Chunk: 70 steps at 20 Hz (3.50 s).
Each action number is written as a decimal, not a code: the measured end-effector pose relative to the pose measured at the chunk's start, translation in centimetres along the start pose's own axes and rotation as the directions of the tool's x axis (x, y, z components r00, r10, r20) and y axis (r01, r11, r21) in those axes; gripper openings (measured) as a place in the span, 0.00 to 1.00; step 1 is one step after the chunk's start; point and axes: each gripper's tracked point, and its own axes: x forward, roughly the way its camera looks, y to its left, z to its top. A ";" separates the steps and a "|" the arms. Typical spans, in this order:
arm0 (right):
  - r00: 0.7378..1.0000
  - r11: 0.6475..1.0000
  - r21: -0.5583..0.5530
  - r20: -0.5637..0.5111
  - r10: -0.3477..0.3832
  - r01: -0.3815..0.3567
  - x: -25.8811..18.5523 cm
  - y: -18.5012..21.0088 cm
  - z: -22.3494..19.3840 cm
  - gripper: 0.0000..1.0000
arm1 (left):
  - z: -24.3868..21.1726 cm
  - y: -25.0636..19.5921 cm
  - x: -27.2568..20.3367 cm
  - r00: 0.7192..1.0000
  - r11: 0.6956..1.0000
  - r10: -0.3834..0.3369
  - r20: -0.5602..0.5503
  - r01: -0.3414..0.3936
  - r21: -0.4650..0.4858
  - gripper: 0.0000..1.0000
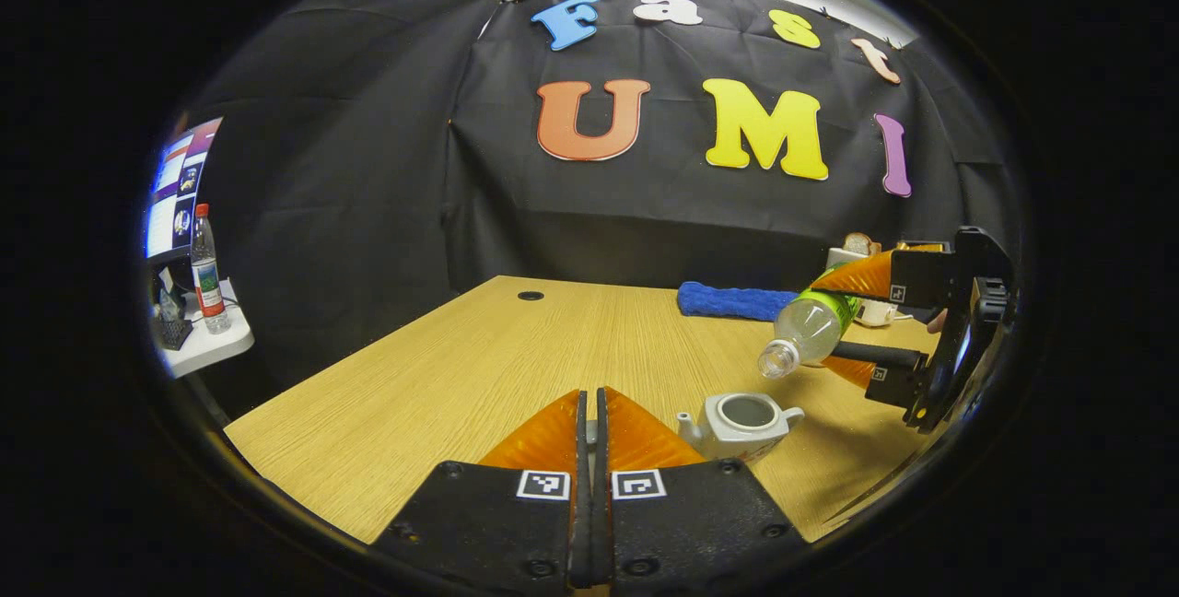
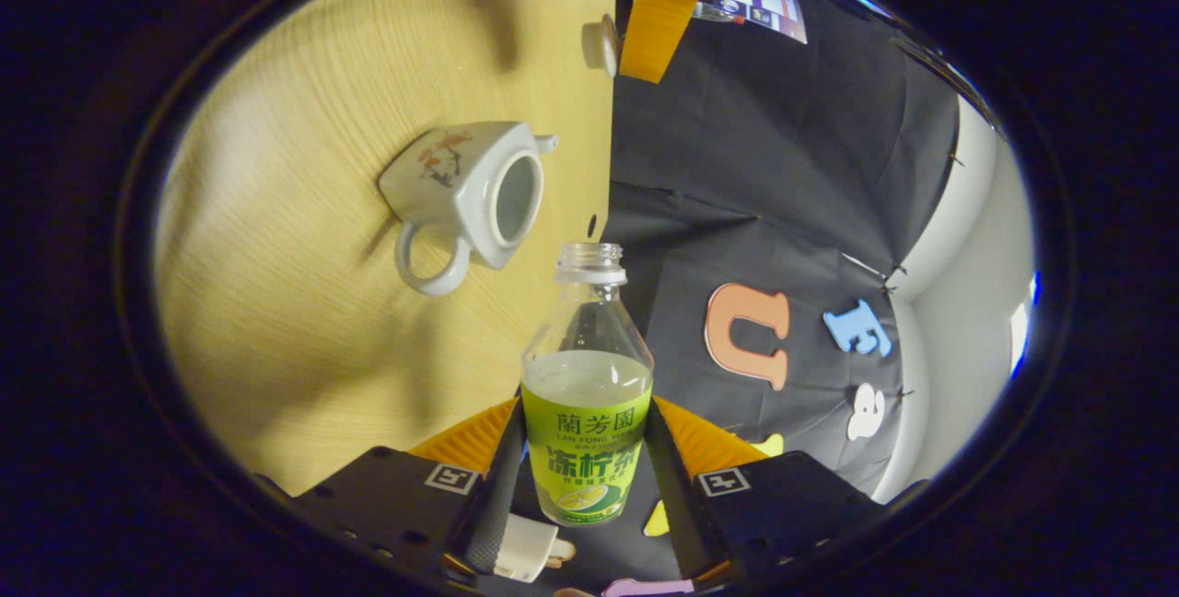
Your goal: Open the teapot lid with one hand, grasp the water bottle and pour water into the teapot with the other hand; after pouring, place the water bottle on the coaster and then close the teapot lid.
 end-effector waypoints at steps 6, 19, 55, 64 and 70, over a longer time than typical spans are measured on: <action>1.000 0.992 -0.123 0.025 -0.015 0.018 -1.1 -0.2 1.0 0.71 | -0.2 0.4 0.0 1.000 1.000 0.003 -0.006 -0.003 0.002 0.03; 0.998 0.958 -0.283 0.043 -0.042 0.052 -1.4 -3.2 2.1 0.71 | -0.6 1.1 -0.3 1.000 1.000 0.004 -0.010 -0.004 0.006 0.03; 0.991 0.832 0.538 0.084 0.105 -0.134 -3.4 -1.0 0.9 0.71 | -0.8 0.2 0.0 1.000 1.000 -0.004 -0.021 0.005 0.025 0.03; 1.000 0.031 1.000 0.003 -0.005 -0.003 0.0 -5.1 -7.2 0.72 | 0.7 -2.8 -0.3 0.999 0.996 -0.052 0.002 0.052 0.067 0.03; 0.991 -0.329 0.938 -0.084 0.103 0.114 4.3 0.5 -13.5 0.71 | 0.9 -3.1 -0.5 0.998 0.994 -0.060 0.006 0.059 0.087 0.03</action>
